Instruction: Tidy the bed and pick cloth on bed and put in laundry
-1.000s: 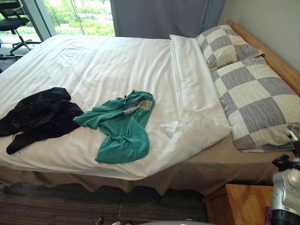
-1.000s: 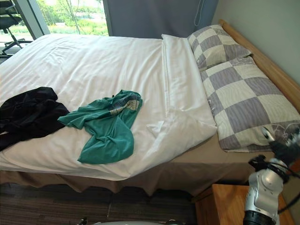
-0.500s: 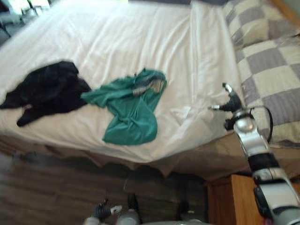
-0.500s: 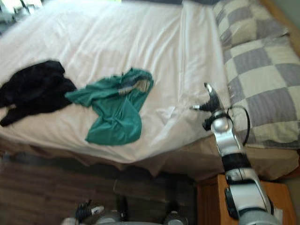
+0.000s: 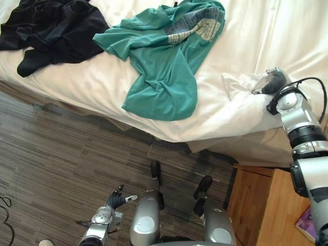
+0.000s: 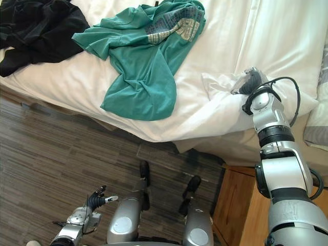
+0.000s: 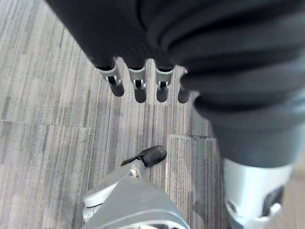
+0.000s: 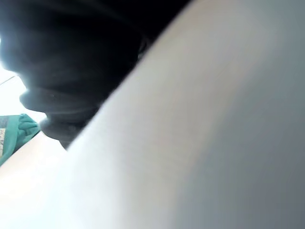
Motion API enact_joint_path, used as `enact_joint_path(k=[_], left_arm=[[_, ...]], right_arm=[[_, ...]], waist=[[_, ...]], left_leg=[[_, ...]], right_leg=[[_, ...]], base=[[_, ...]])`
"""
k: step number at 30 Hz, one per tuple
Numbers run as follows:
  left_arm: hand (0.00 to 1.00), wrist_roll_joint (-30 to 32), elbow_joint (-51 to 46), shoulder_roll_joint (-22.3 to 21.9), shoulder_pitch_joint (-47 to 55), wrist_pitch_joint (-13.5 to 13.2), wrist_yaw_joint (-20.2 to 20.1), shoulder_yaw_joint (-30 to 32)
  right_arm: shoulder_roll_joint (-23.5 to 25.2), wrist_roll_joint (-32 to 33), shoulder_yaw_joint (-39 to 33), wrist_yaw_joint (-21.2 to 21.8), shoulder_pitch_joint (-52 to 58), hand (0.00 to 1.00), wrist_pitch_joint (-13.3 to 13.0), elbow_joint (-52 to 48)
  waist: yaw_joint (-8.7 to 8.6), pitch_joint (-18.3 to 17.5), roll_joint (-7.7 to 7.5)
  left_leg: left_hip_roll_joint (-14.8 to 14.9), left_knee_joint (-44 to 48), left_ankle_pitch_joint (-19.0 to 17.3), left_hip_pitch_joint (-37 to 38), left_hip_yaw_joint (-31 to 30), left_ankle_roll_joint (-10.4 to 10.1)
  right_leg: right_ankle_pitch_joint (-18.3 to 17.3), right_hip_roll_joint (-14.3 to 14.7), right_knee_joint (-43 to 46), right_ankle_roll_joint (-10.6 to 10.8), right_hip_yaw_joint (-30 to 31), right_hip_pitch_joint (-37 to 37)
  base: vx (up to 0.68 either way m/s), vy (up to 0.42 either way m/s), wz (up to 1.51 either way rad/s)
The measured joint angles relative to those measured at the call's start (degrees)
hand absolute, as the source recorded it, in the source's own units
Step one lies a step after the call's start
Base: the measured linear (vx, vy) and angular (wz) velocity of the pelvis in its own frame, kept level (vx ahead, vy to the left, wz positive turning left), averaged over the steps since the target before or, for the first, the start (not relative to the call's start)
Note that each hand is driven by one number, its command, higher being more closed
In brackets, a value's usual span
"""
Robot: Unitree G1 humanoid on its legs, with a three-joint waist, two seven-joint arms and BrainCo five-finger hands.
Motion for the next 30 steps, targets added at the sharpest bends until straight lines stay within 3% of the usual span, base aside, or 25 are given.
enact_joint_path(k=[4,7,8,9,13,16,18,19,22,25,26,27,30], left_arm=[[0.0,0.6,-0.1,-0.5,-0.1,-0.7,0.0,-0.1],[0.0,1.5,-0.4,-0.5,1.3,-0.4,0.3,0.1],[0.0,2.0,-0.5,-0.5,2.1,0.2,0.2,0.1],[0.0,2.9,-0.5,-0.7,3.1,0.6,0.2,0.1],[0.0,4.7,-0.4,-2.0,5.7,0.8,0.2,0.1],[0.0,5.8,-0.4,-3.5,6.8,0.4,0.1,0.3],[0.0,5.8,-0.1,-4.4,7.2,0.1,0.1,0.7],[0.0,5.9,0.2,-4.8,7.8,-0.3,-0.3,0.8],[0.0,7.0,0.7,-6.8,9.8,-1.3,-1.1,4.8],[0.0,7.6,0.7,-8.0,13.3,-2.0,-1.2,8.2],[0.0,8.1,0.7,-8.3,15.0,-2.1,-1.5,10.4],[0.0,8.3,0.7,-8.6,15.7,-2.1,-1.7,12.1],[0.0,10.3,0.6,-9.2,18.6,-2.1,-2.2,15.4]], right_arm=[[0.5,5.5,-4.3,-5.0,10.6,1.0,-3.2,-10.2],[6.0,9.2,-8.1,-8.1,24.2,1.0,-3.5,-25.5],[8.7,10.4,-8.6,-8.9,29.8,0.0,-3.4,-30.8],[12.1,11.8,-9.0,-9.1,36.9,0.0,-3.0,-35.8],[20.1,18.4,-11.7,-9.7,54.8,0.0,-2.5,-41.4],[26.3,30.0,-15.6,-9.8,64.5,0.0,-2.8,-39.8],[28.7,34.4,-17.5,-9.8,67.1,0.0,-4.3,-37.6],[30.0,40.0,-18.6,-9.6,68.6,0.0,-5.5,-33.9],[33.5,51.5,-26.5,-8.6,71.1,0.0,-8.1,-28.6],[34.2,54.7,-33.7,-10.5,72.7,0.0,-11.5,-31.0],[34.2,54.9,-39.4,-13.2,72.9,0.0,-13.3,-36.1],[34.1,54.9,-42.6,-14.7,72.9,1.0,-14.6,-40.1],[32.5,56.7,-50.0,-15.4,71.8,1.0,-17.7,-52.9]], waist=[[-0.4,-0.1,-0.2],[-2.7,-1.0,-1.87],[-3.67,-1.8,-2.93],[-4.88,-3.8,-4.4],[-7.44,-10.1,-6.1],[-9.84,-13.2,-5.34],[-10.35,-14.1,-4.38],[-11.14,-15.1,-3.54],[-10.84,-16.7,-2.36],[-10.84,-17.9,-1.92],[-10.89,-18.6,-1.94],[-10.79,-18.7,-2.11],[-10.66,-20.1,-3.6]], left_leg=[[-0.2,0.3,-0.1,1.4,0.2,-0.1],[-0.3,0.3,-0.7,3.5,1.8,-0.9],[-0.3,0.3,-1.0,4.6,2.8,-1.2],[-0.3,0.3,-1.2,5.8,4.4,-1.3],[0.1,0.2,-3.4,9.9,7.3,-1.1],[0.2,0.0,-4.6,13.0,9.1,-1.5],[0.4,0.0,-5.5,14.3,10.4,-1.8],[0.6,0.0,-5.8,14.7,10.6,-1.9],[0.7,-0.1,-6.3,16.1,12.0,-1.7],[0.6,-0.1,-7.1,17.3,14.0,-1.6],[0.9,-0.1,-7.5,18.0,15.3,-1.5],[0.9,-0.1,-7.7,18.6,16.0,-1.5],[0.8,-0.1,-8.0,19.3,17.0,-1.5]], right_leg=[[-0.1,-0.2,-0.3,0.1,0.3,1.4],[-0.2,-0.2,-0.6,0.4,2.6,2.6],[-0.3,-0.2,-0.6,0.5,3.5,3.1],[-0.6,-0.2,-0.7,0.8,4.7,3.6],[-1.0,0.4,-1.6,1.5,7.2,6.3],[-1.5,0.7,-2.6,2.1,8.8,8.6],[-1.6,1.0,-2.7,2.0,9.7,9.4],[-1.6,1.1,-3.1,2.0,9.8,10.1],[-1.6,1.4,-4.1,2.1,10.8,11.6],[-1.5,1.2,-4.4,2.3,11.5,12.1],[-1.2,0.9,-4.6,2.7,11.8,12.4],[-1.1,0.4,-4.8,2.8,11.9,13.0],[-1.2,0.2,-4.7,3.6,11.5,13.8]], base=[[0.05,-0.005,0.0],[0.07,-0.006,-0.24],[0.07,-0.029,-0.46],[0.06,-0.032,-0.44],[0.08,-0.031,-0.41],[0.04,-0.012,-0.33],[-0.02,0.005,-0.31],[-0.03,0.001,-0.11],[0.02,-0.013,-0.11],[0.04,0.0,-0.25],[0.06,0.004,-0.17],[0.06,0.011,-0.12],[0.04,0.009,0.03]])
